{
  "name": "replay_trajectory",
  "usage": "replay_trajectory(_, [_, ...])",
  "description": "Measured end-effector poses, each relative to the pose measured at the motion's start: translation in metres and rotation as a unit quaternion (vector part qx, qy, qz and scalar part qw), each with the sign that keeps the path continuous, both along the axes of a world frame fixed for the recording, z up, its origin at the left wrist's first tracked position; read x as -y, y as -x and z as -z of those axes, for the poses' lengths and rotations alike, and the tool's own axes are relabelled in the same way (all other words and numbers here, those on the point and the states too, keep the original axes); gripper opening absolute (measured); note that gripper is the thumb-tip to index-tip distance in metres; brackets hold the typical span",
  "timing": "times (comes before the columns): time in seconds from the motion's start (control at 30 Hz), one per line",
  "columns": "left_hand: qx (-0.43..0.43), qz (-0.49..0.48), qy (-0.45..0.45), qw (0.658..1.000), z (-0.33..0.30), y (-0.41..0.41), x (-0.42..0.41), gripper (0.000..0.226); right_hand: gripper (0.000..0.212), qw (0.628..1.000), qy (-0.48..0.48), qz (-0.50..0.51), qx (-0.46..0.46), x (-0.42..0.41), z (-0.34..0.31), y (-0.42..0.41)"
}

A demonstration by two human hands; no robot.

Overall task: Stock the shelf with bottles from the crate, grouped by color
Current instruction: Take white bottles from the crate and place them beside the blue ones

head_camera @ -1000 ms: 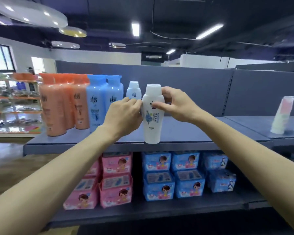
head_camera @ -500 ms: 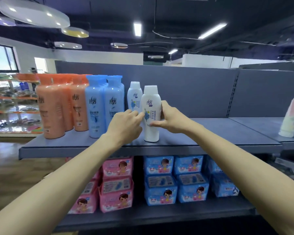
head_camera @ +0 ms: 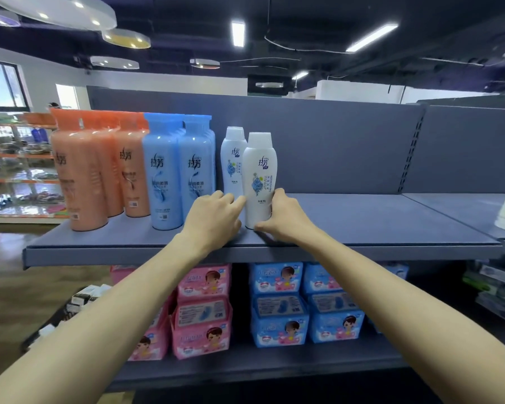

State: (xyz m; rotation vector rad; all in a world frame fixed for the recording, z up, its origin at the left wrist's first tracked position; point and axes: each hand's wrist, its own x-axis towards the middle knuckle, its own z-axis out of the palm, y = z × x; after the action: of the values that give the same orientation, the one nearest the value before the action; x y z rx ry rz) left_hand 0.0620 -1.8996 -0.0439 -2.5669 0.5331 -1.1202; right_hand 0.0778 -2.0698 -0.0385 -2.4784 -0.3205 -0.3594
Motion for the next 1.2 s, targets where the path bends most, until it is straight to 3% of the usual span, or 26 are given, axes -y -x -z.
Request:
replay_trajectory(0.1, [0.016, 0.001, 0.009, 1.000, 0.004, -0.007, 0.001, 0.024, 0.060, 1.000, -0.016, 0.012, 0.014, -0.007, 0.005, -0.006])
replay_trajectory(0.63, [0.120, 0.067, 0.078, 0.987, 0.021, -0.023, -0.006, 0.008, 0.057, 0.999, -0.036, 0.030, 0.011, -0.044, 0.005, -0.053])
replay_trajectory(0.83, [0.120, 0.055, 0.087, 0.987, 0.022, -0.025, -0.005, 0.018, 0.051, 0.999, -0.032, 0.038, -0.004, -0.055, 0.002, -0.063])
replay_trajectory(1.2, [0.139, 0.062, 0.096, 0.984, 0.023, -0.026, -0.006, 0.007, 0.035, 0.998, -0.033, 0.046, -0.013, -0.068, 0.002, -0.072])
